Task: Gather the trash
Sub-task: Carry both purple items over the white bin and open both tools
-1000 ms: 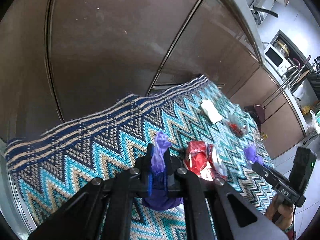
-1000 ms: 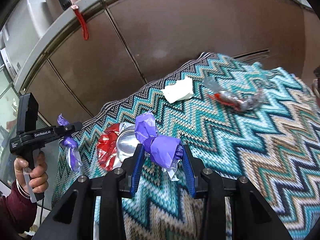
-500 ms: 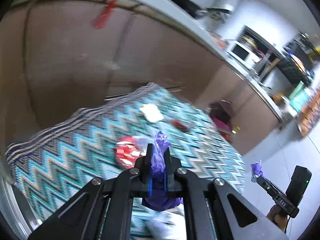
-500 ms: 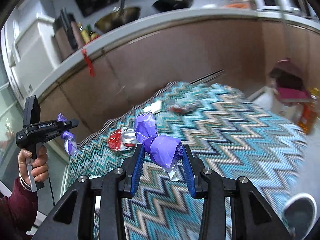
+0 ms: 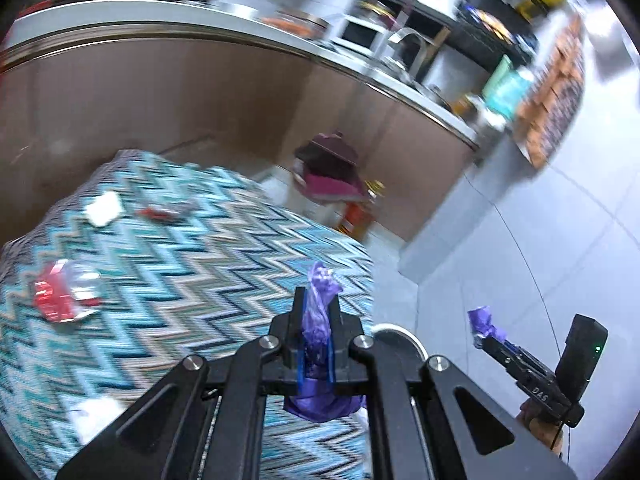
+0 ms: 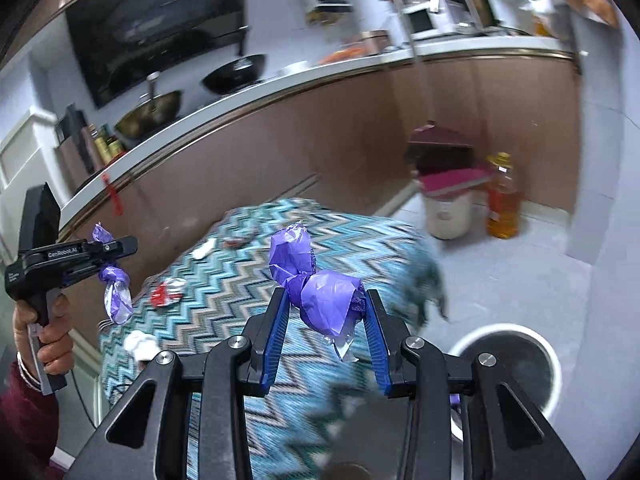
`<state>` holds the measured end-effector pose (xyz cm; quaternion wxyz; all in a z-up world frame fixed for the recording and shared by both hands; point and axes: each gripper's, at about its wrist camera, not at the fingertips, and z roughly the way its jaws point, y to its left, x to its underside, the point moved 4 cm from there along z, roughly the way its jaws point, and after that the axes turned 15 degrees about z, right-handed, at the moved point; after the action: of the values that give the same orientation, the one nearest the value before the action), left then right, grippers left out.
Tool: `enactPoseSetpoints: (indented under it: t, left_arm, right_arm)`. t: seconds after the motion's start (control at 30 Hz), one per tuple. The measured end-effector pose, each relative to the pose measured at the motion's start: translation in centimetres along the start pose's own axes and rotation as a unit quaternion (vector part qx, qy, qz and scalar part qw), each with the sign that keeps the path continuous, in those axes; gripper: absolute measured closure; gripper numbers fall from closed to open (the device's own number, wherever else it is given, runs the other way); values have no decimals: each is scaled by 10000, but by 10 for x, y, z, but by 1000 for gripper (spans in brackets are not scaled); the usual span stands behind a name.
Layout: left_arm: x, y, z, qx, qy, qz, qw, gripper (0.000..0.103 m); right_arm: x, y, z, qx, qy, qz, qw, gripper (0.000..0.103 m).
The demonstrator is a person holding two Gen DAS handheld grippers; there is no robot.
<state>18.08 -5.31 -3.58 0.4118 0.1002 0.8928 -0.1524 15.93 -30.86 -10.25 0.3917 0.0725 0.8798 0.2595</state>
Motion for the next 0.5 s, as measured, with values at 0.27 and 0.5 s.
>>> enactPoseSetpoints:
  t: [0.27, 0.5]
  left_arm:
    - [-6, -99, 99, 453, 604, 682, 9948, 96]
    - [3, -165, 196, 634, 1102, 1070, 9861, 96]
  right_arm:
    - [11, -86, 17, 633, 149, 652, 9957, 65]
    - [13, -155, 52, 1117, 306, 1099, 9872, 65]
